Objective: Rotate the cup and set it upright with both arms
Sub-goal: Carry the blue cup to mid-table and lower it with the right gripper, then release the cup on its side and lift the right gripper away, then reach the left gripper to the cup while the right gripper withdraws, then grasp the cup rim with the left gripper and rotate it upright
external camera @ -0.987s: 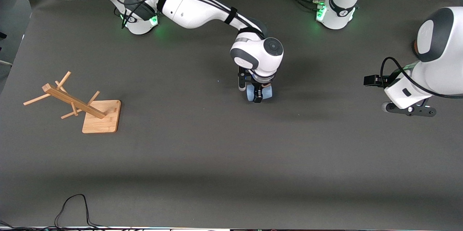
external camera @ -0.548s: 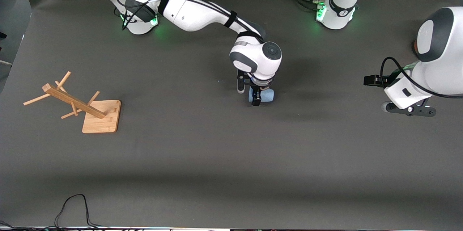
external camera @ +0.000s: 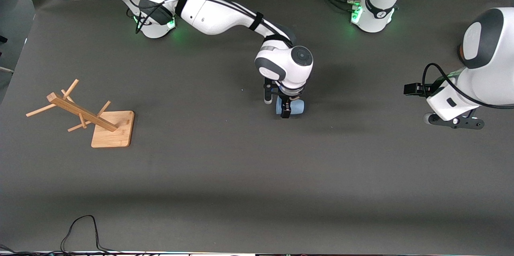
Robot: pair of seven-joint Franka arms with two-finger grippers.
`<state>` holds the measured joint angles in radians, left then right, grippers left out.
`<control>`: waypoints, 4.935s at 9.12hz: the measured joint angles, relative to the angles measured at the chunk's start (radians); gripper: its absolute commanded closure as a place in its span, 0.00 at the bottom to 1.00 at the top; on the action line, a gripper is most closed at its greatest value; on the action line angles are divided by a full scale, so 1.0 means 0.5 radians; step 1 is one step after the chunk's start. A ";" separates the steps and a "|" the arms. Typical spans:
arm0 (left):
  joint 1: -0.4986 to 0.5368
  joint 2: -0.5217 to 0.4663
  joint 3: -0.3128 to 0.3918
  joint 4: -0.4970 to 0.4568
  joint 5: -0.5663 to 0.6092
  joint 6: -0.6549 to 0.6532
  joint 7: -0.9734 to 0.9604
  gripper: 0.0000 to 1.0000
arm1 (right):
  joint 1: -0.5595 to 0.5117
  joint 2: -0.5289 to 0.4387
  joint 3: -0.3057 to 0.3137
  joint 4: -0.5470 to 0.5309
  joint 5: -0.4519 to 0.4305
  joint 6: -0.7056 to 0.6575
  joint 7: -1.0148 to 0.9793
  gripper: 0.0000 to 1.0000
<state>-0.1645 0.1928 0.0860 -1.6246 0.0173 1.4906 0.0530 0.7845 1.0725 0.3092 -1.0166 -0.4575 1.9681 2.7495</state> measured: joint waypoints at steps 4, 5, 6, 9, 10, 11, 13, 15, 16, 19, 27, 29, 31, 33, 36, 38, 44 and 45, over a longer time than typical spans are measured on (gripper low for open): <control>-0.001 0.000 -0.001 -0.005 -0.001 -0.005 -0.001 0.00 | -0.008 -0.348 0.003 0.052 0.226 -0.421 -0.131 0.00; -0.009 0.000 -0.002 -0.010 -0.002 -0.005 -0.001 0.00 | -0.043 -0.484 -0.004 0.044 0.313 -0.569 -0.259 0.00; -0.043 -0.007 -0.005 -0.014 -0.008 -0.010 -0.023 0.00 | -0.132 -0.634 -0.009 -0.005 0.398 -0.666 -0.463 0.00; -0.446 -0.078 -0.036 -0.034 -0.015 -0.035 -0.555 0.00 | -0.676 -1.289 -0.013 -0.539 0.643 -0.757 -1.384 0.00; -0.599 -0.069 -0.044 -0.041 -0.016 -0.023 -0.755 0.00 | -0.861 -1.504 -0.014 -0.700 0.681 -0.824 -1.719 0.00; -0.740 -0.046 -0.048 -0.064 -0.016 0.024 -0.915 0.00 | -1.021 -1.681 -0.015 -0.810 0.698 -0.913 -2.048 0.00; -0.966 0.074 -0.052 -0.087 -0.010 0.182 -1.178 0.00 | -1.301 -1.914 -0.018 -0.928 0.706 -1.022 -2.690 0.00; -1.173 0.325 -0.052 0.032 0.076 0.310 -1.457 0.02 | -1.495 -2.028 -0.111 -1.014 0.708 -1.035 -3.342 0.00; -1.291 0.583 -0.051 0.276 0.141 0.302 -1.593 0.02 | -1.523 -2.041 -0.271 -1.035 0.709 -1.028 -3.772 0.00; -1.390 1.225 -0.046 1.020 0.259 0.200 -1.666 0.03 | -1.541 -2.033 -0.684 -1.076 0.805 -0.881 -4.756 0.00; -1.543 1.680 -0.047 1.225 0.616 0.107 -1.006 0.47 | -1.533 -2.016 -0.723 -1.083 0.826 -0.667 -5.512 0.00; -1.563 1.683 -0.046 1.226 0.658 0.040 -0.854 0.90 | -1.537 -2.016 -0.723 -1.083 0.826 -0.664 -5.520 0.00; -1.571 1.677 -0.041 1.236 0.698 0.028 -0.757 1.00 | -1.536 -2.017 -0.721 -1.083 0.826 -0.663 -5.524 0.00; -1.574 1.656 -0.026 1.242 0.728 0.010 -0.686 1.00 | -1.536 -2.018 -0.718 -1.083 0.865 -0.663 -5.550 0.00; -1.511 1.561 0.006 1.284 0.732 -0.078 -0.501 1.00 | -1.537 -2.018 -0.722 -1.083 0.995 -0.665 -5.573 0.00; -1.371 1.414 0.007 1.290 0.684 -0.158 -0.444 1.00 | -1.536 -2.019 -0.722 -1.083 1.001 -0.672 -5.575 0.00; -0.885 0.740 0.018 0.660 -0.001 0.369 -0.511 1.00 | -1.539 -2.034 -0.733 -1.083 1.002 -0.762 -5.570 0.00; -0.843 0.568 0.019 0.412 -0.094 0.549 -0.527 1.00 | -1.540 -2.034 -0.734 -1.083 0.987 -0.763 -5.570 0.00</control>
<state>-0.5858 0.4766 0.0954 -1.4187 -0.0297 1.7651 -0.2104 0.0145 0.0553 -0.0577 -1.5583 0.0362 1.5864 -0.0354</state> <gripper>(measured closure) 0.912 0.000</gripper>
